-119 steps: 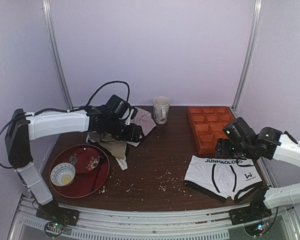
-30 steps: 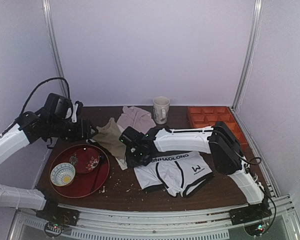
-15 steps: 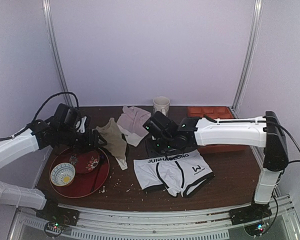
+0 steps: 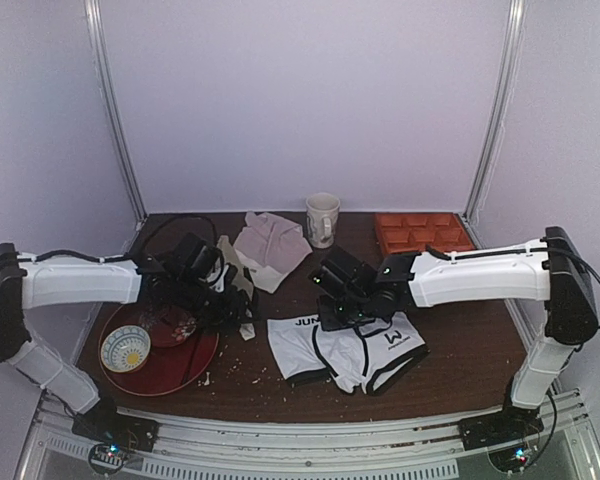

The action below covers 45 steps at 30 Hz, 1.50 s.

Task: Roll the underwear
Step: Pick up the underwear from the center of the board.

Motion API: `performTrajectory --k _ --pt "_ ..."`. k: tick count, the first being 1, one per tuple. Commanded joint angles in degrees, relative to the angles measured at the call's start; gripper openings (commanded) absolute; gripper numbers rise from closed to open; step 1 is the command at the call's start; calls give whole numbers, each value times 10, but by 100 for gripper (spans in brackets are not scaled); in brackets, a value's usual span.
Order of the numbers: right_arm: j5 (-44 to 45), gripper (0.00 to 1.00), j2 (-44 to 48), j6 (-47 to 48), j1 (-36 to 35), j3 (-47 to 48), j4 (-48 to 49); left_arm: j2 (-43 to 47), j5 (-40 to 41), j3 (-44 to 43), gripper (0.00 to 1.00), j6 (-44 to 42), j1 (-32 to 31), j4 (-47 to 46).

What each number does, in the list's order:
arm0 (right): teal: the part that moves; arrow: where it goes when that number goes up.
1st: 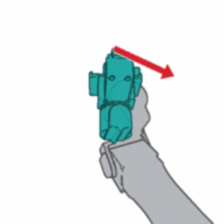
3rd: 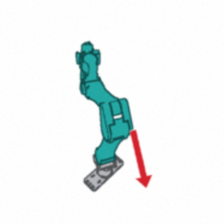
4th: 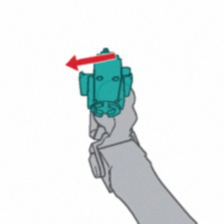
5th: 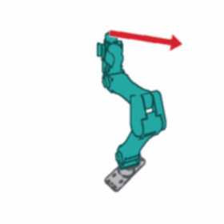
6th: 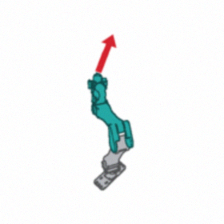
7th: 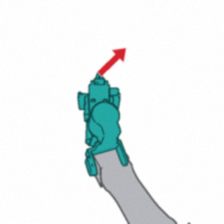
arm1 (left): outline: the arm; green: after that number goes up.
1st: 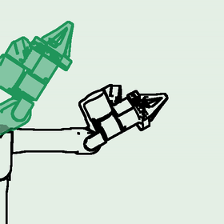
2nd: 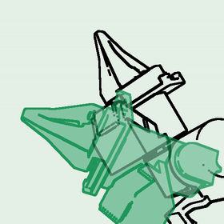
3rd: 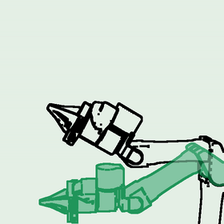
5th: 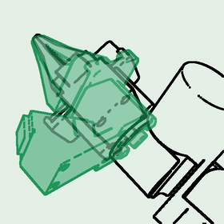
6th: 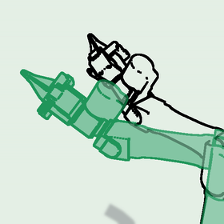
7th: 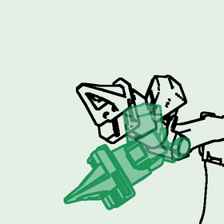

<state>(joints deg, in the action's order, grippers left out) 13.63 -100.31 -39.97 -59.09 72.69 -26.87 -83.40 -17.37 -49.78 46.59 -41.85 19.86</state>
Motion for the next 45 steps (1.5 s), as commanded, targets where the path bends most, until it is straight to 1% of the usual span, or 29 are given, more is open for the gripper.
performTrajectory --k 1,3,5,9,18,23,28,30,33,34,41,45 --pt "30 28 46 -24 -2 -20 -12 -73 -14 -52 75 -4 -3 -56" --pt "34 28 58 -28 -2 -26 -17 -106 -13 -71 74 -10 -3 -55" --pt "38 28 65 -31 -3 -31 -21 -138 -14 -84 69 -14 -3 -55" --pt "41 28 76 -39 -4 -41 -28 -177 -25 -99 64 -16 -3 -65" --pt "43 27 81 -43 -3 -49 -26 -225 -11 -115 64 -16 -3 -62" --pt "41 27 78 -40 -4 -44 -27 -250 -8 -131 60 -16 -3 -66" --pt "35 27 75 -40 -5 -41 -27 -254 -4 -132 44 -19 -2 -60" --pt "34 27 71 -37 -9 -39 -28 -253 -3 -129 29 -20 -1 -60" --pt "31 27 63 -27 -18 -34 -25 -252 -6 -125 1 -19 0 -59" --pt "30 27 59 -22 -23 -30 -24 -252 -5 -125 0 -18 0 -57" --pt "19 28 13 50 -85 8 -16 -238 -5 -126 0 -24 1 -40" --pt "10 29 -33 83 -127 26 -8 -237 -13 -127 0 -32 1 -33"
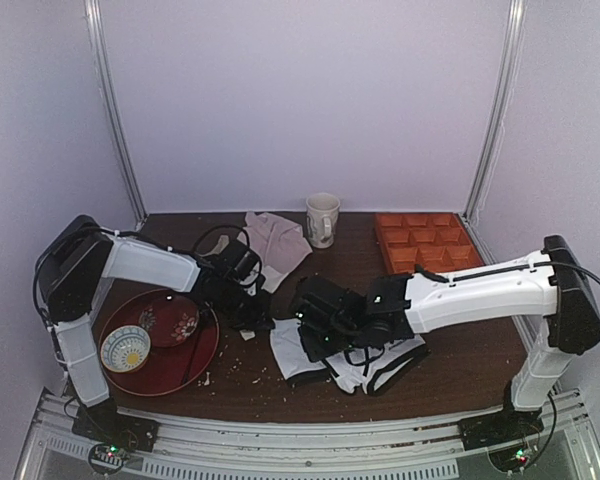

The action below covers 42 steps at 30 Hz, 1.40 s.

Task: Roll the underwear
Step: Pick up the underwear from the center of the board.

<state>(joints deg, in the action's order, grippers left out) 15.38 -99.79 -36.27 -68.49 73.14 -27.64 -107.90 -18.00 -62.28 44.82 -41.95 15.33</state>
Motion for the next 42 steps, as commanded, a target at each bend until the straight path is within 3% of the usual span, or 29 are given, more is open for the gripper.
performTrajectory --k 1,10,29,36,39,42 --pt "-6 29 -50 53 -40 25 1 9 -8 -3 0 -15 2 14" --pt "4 29 -143 109 -85 80 -13 13 -14 4 0 -14 2 11" --pt "-16 27 -204 109 -85 76 -10 16 -15 -5 0 -12 2 22" --pt "-19 13 -204 93 -83 60 -9 22 -16 -7 0 -11 2 27" --pt "-20 0 -202 92 -83 58 -8 26 -17 -9 0 -11 2 31" --pt "-25 0 -197 94 -84 63 -7 30 -17 -14 0 -13 2 40"
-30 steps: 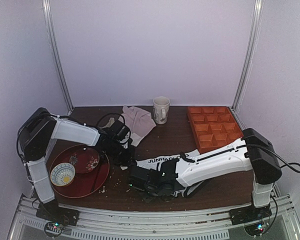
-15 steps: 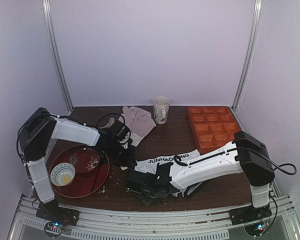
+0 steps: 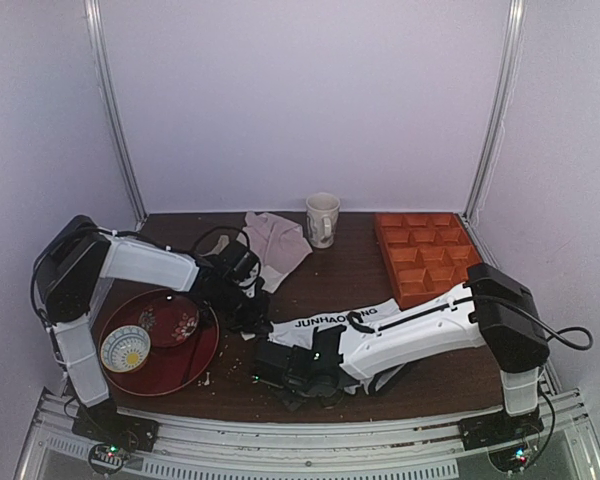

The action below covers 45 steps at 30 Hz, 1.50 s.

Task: Roll the underwear
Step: Pick up the underwear from the center of the board, then fold the underwear at the center of the board.

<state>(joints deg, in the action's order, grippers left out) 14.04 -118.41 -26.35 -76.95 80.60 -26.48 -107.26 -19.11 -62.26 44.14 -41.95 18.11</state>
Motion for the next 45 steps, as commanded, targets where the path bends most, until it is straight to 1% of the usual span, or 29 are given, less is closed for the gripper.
performTrajectory --k 1,8,15,23,28,30,35,42,45 --pt "-14 0 -9 -4 1 -9 -18 26 -6 -16 0 -8 2 17" --pt "-56 0 19 23 1 26 -9 67 3 -19 0 -12 8 58" --pt "-129 0 21 49 1 87 -23 124 12 -10 0 -24 22 108" --pt "-209 0 34 58 1 125 -19 203 31 4 0 -41 37 162" --pt "-243 0 59 45 4 113 10 218 21 0 0 -35 38 171" --pt "-257 0 82 35 8 97 36 218 21 -12 0 -35 38 179" --pt "-276 0 116 22 21 73 58 207 9 -53 0 -39 38 201" --pt "-279 0 149 -1 32 11 99 193 -12 -69 0 -30 38 194" --pt "-286 0 167 -18 39 -26 133 179 -16 -78 0 -22 33 185"
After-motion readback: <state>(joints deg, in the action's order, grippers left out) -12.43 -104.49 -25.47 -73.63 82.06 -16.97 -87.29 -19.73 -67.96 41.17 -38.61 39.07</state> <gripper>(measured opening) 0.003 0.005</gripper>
